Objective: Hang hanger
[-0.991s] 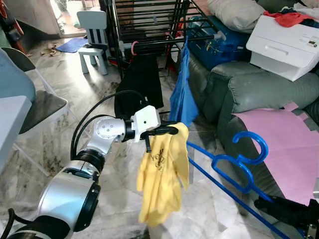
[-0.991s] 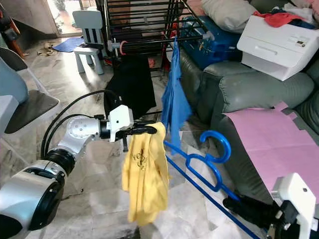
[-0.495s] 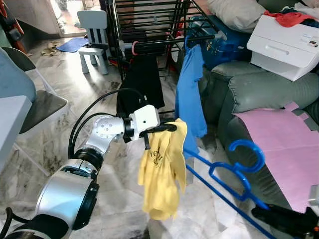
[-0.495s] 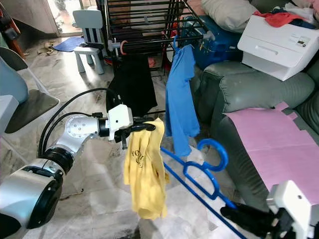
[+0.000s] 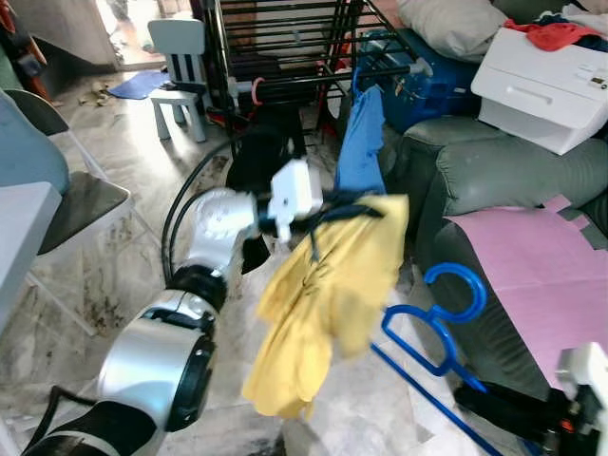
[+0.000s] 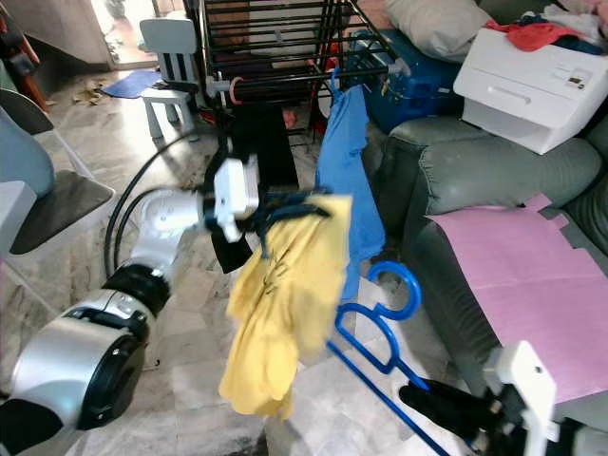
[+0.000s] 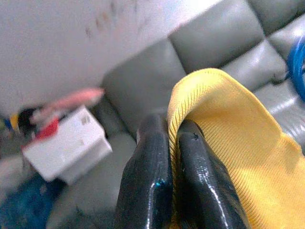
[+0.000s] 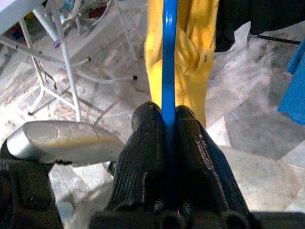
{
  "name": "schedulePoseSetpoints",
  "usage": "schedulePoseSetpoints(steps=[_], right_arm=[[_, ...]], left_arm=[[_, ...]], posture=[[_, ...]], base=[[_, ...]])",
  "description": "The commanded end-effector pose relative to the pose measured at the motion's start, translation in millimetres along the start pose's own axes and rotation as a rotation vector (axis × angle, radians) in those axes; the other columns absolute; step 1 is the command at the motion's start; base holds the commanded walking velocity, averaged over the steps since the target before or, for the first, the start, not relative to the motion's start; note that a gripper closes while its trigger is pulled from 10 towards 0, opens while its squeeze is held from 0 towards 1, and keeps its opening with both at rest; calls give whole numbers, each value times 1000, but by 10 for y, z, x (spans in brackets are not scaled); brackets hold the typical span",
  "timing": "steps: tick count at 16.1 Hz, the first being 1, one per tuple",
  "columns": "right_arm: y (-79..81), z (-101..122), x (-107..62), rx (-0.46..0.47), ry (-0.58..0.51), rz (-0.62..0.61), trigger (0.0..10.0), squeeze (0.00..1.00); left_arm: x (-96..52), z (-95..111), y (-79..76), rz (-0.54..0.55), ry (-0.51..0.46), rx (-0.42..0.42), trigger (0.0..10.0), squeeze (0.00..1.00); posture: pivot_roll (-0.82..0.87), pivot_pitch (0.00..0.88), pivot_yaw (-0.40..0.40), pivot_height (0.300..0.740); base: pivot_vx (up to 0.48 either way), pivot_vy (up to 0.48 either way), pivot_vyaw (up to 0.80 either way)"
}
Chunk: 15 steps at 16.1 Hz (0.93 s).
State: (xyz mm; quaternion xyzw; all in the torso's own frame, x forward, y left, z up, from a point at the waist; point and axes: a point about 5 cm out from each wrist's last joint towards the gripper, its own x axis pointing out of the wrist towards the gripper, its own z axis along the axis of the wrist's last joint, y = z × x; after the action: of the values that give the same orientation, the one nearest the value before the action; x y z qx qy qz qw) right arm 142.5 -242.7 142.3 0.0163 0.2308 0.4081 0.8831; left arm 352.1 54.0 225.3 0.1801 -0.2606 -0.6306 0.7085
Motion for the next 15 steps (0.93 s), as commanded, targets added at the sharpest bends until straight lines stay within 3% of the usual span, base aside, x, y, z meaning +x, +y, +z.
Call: schedulePoseSetpoints(steps=[1,7,10,15], right_arm=[[-12,-26,27,-5,5,-3,10000,0],[-144,-204,66,72,-27,-103,10000,0],[-463,-320,75,238,-132,-356,10000,0],[-792,-316,58,379,-227,-568,10000,0]], left_arm=[[43,158,117,2,-54,57,10000,0],[62,359,296,68,-156,69,10000,0],[106,537,371,95,-269,53,10000,0],[154,609,330,96,-323,37,10000,0]], posture=[[-15,0,15,740],[-9,0,13,740],[-9,0,12,740],[-9,0,1,740]], base=[[0,0,0],[0,0,0],[0,0,0],[0,0,0]])
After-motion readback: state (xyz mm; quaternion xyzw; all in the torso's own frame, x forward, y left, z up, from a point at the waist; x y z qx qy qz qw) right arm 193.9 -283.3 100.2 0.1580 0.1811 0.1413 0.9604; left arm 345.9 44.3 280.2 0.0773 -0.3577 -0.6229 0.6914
